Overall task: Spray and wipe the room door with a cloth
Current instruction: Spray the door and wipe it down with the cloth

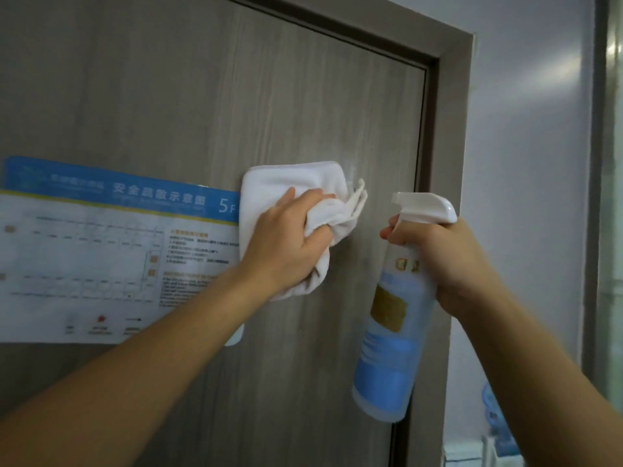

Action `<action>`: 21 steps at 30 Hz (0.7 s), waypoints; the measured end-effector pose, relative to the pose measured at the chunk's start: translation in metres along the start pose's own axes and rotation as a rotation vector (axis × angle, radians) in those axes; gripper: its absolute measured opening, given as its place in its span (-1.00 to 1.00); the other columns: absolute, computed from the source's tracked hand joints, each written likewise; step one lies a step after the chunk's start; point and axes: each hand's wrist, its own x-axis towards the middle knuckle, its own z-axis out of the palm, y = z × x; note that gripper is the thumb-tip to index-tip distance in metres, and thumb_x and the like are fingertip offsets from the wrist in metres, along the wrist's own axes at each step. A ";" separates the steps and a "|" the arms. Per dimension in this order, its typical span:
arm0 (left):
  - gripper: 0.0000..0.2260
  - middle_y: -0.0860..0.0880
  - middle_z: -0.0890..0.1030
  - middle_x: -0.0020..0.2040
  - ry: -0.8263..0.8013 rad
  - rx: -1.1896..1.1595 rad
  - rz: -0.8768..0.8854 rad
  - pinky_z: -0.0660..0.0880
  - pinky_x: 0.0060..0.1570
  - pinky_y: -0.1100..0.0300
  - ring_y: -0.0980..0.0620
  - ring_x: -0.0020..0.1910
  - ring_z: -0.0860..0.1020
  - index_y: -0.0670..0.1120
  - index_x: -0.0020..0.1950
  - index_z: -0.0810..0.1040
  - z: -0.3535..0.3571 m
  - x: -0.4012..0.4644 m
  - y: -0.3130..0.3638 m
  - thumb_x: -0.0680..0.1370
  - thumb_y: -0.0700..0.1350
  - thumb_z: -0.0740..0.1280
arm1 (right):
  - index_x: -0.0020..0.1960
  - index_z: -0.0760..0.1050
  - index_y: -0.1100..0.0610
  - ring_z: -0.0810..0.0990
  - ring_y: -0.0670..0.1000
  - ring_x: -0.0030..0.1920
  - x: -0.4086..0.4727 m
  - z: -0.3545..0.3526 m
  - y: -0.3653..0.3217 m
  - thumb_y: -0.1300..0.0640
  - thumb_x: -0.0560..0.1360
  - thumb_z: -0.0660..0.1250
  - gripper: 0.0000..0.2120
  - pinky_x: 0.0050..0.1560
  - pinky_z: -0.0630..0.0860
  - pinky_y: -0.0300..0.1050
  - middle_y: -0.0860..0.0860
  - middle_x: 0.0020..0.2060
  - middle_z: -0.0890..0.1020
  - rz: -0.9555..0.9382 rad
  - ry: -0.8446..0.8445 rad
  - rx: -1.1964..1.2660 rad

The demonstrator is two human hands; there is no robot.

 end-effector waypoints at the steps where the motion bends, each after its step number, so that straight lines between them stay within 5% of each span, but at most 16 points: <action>1: -0.55 -0.10 0.65 0.14 0.073 -0.071 -0.008 0.56 0.13 -0.05 -0.07 0.13 0.60 -0.11 0.32 0.56 -0.003 0.001 0.004 0.53 0.07 0.15 | -0.16 0.60 0.15 0.68 0.20 -0.02 -0.001 -0.002 0.003 0.29 0.33 0.40 -0.90 0.04 0.61 0.19 0.23 -0.04 0.68 0.009 -0.005 0.004; 8: -0.85 0.03 0.62 -0.18 0.368 -0.208 -0.045 0.48 -0.24 0.22 0.08 -0.22 0.56 -0.09 -0.01 0.58 -0.036 -0.013 0.020 0.55 -0.23 0.22 | -0.10 0.61 0.19 0.67 0.16 -0.04 -0.027 -0.005 0.037 0.28 0.35 0.40 -0.88 -0.06 0.62 0.09 0.22 -0.05 0.68 0.069 -0.045 -0.052; 12: -0.75 0.36 0.56 -0.28 0.452 -0.296 -0.163 0.41 -0.18 0.42 0.34 -0.23 0.50 0.13 -0.10 0.49 -0.069 -0.035 0.021 0.53 -0.24 0.22 | -0.09 0.60 0.23 0.65 0.04 -0.19 -0.066 0.009 0.052 0.32 0.38 0.38 -0.88 -0.20 0.57 -0.07 0.22 -0.08 0.68 0.121 -0.068 -0.068; 21: -0.74 0.34 0.54 -0.30 0.467 -0.329 -0.239 0.40 -0.20 0.44 0.36 -0.26 0.48 0.06 -0.14 0.47 -0.190 -0.106 -0.005 0.54 -0.32 0.20 | -0.21 0.62 0.15 0.61 -0.03 -0.30 -0.176 0.101 0.061 0.34 0.38 0.38 -0.88 -0.29 0.54 -0.12 0.17 -0.22 0.68 0.221 -0.143 -0.116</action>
